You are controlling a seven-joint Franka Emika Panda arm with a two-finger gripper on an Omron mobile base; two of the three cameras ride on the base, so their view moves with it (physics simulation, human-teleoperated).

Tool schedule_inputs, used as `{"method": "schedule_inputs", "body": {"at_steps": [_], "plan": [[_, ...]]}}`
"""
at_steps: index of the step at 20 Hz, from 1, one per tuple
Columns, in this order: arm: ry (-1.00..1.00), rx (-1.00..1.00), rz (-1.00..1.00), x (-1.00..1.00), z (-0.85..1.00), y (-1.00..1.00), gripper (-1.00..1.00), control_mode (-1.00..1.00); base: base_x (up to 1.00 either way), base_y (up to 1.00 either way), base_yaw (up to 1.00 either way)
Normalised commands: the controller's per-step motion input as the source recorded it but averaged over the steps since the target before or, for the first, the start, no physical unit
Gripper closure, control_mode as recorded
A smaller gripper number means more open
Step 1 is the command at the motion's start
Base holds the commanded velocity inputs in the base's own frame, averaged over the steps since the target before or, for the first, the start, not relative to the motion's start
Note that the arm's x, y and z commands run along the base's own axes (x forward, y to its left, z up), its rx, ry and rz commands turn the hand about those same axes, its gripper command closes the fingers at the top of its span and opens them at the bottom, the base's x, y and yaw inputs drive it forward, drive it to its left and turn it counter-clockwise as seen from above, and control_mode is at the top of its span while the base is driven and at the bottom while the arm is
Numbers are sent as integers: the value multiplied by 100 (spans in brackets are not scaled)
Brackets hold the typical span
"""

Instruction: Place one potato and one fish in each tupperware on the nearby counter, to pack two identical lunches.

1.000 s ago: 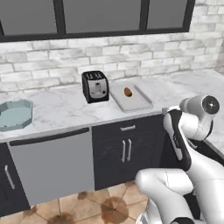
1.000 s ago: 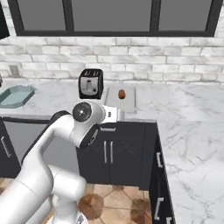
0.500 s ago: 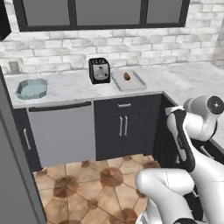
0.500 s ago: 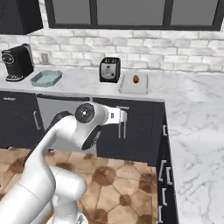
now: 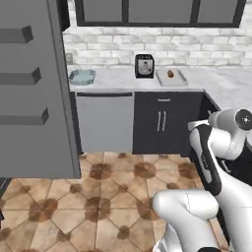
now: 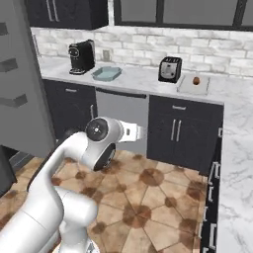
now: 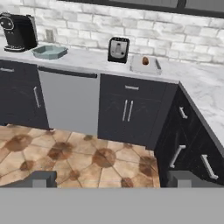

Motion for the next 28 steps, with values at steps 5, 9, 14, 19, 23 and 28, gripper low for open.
{"method": "schedule_inputs", "body": {"at_steps": [5,9,14,19,23,28], "plan": [[0,0,0,0,0,0,-100,100,-77,66,55],[0,0,0,0,0,0,-100,100,-30,92,69],[0,0,0,0,0,0,-100,100,-3,82,69],[0,0,0,0,0,0,-100,100,17,49,51],[0,0,0,0,0,0,-100,100,44,6,21],[0,0,0,0,0,0,-100,100,65,-3,11]]}}
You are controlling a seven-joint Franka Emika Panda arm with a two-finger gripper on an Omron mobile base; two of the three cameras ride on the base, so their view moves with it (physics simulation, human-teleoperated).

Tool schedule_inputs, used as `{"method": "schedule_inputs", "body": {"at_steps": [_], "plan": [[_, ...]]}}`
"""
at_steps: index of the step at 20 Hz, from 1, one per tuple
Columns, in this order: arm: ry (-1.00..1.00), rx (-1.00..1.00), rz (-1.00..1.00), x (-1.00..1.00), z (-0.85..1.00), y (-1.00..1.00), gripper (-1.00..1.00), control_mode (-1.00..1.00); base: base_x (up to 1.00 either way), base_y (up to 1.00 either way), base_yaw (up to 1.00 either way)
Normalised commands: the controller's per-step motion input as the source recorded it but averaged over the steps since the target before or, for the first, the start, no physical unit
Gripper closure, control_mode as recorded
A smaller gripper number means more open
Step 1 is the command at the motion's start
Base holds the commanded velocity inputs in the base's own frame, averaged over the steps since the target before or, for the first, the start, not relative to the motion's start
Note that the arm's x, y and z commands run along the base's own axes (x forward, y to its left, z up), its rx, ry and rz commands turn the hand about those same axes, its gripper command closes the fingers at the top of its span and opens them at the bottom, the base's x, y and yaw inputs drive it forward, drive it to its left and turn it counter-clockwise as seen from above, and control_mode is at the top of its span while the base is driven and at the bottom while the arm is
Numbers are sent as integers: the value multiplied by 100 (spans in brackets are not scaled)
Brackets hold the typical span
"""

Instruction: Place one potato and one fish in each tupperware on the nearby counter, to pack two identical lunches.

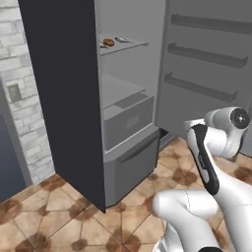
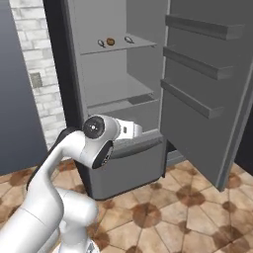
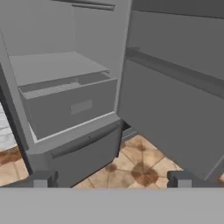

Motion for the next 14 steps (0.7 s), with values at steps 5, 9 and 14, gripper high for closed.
{"method": "schedule_inputs", "body": {"at_steps": [5,9,14], "plan": [[0,0,0,0,0,0,-100,100,90,-10,9],[0,0,0,0,0,0,-100,100,99,-6,13],[0,0,0,0,0,0,-100,100,94,0,23]]}}
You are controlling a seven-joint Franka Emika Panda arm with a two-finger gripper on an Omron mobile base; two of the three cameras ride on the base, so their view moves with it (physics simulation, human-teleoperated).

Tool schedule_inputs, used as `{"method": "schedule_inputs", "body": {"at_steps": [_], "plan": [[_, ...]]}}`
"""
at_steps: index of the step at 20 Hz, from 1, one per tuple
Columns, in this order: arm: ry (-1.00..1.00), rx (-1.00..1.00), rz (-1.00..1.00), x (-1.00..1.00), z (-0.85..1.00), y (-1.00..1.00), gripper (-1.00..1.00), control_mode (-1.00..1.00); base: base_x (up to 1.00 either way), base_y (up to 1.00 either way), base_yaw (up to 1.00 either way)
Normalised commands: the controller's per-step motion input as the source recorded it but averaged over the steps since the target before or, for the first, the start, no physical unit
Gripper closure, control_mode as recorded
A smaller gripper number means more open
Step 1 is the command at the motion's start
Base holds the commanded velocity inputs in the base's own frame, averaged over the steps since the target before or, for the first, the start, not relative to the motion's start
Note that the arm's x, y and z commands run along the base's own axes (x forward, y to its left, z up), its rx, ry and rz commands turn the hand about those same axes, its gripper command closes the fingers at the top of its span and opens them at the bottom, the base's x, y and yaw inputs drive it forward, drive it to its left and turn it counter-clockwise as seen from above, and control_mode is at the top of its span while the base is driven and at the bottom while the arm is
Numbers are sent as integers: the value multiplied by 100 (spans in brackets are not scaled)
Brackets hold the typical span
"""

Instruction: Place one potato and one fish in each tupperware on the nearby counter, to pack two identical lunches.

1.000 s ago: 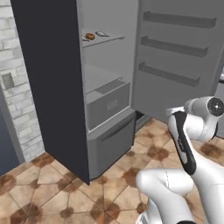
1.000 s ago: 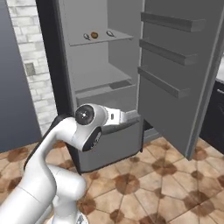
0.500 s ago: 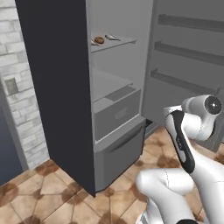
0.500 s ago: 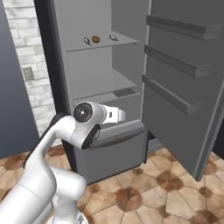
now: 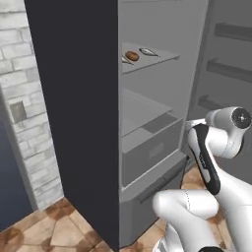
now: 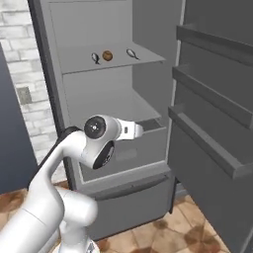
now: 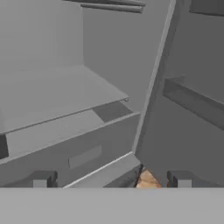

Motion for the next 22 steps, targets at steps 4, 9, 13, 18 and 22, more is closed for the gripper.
{"method": "schedule_inputs", "body": {"at_steps": [4,9,13,18,22], "plan": [[0,0,0,0,0,0,-100,100,85,0,31],[0,0,0,0,0,0,-100,100,66,-25,31],[0,0,0,0,0,0,-100,100,38,-50,29],[0,0,0,0,0,0,-100,100,47,-26,27],[0,0,0,0,0,0,-100,100,92,19,26]]}}
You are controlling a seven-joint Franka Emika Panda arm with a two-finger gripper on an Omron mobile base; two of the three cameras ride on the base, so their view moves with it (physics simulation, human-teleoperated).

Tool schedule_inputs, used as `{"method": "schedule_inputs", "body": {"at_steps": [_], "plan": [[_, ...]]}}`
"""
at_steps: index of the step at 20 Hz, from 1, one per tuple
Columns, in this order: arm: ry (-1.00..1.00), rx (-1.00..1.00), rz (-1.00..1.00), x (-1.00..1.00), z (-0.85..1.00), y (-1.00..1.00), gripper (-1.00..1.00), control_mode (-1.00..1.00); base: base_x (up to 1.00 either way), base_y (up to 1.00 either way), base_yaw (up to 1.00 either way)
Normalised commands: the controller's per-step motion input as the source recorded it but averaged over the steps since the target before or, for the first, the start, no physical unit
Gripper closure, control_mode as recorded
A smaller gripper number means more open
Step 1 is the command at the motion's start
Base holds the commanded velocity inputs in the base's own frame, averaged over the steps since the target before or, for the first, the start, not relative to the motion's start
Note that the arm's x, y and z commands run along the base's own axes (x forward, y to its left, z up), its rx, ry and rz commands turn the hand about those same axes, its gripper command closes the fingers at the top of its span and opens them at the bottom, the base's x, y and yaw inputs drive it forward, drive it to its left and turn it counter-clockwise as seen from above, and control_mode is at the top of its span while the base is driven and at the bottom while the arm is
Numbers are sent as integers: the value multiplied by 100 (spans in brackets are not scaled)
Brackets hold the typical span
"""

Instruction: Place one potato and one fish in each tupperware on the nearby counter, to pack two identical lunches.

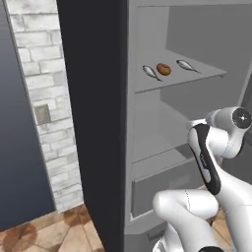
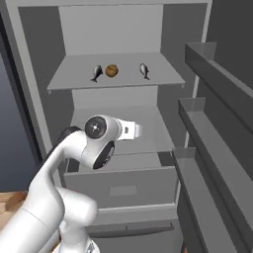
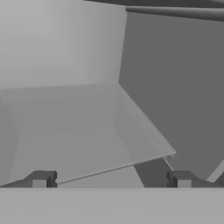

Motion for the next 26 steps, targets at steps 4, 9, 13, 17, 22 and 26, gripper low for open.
{"method": "schedule_inputs", "body": {"at_steps": [4,9,13,17,22,26], "plan": [[0,0,0,0,0,0,-100,100,87,13,27],[0,-1,5,15,0,0,-100,-100,58,0,22],[0,-3,24,78,0,1,-100,-100,0,0,0],[2,-2,7,49,19,1,-100,-100,0,0,0],[12,0,0,26,55,0,-100,-100,0,0,0],[16,0,0,1,58,-1,-100,-100,0,0,0]]}}
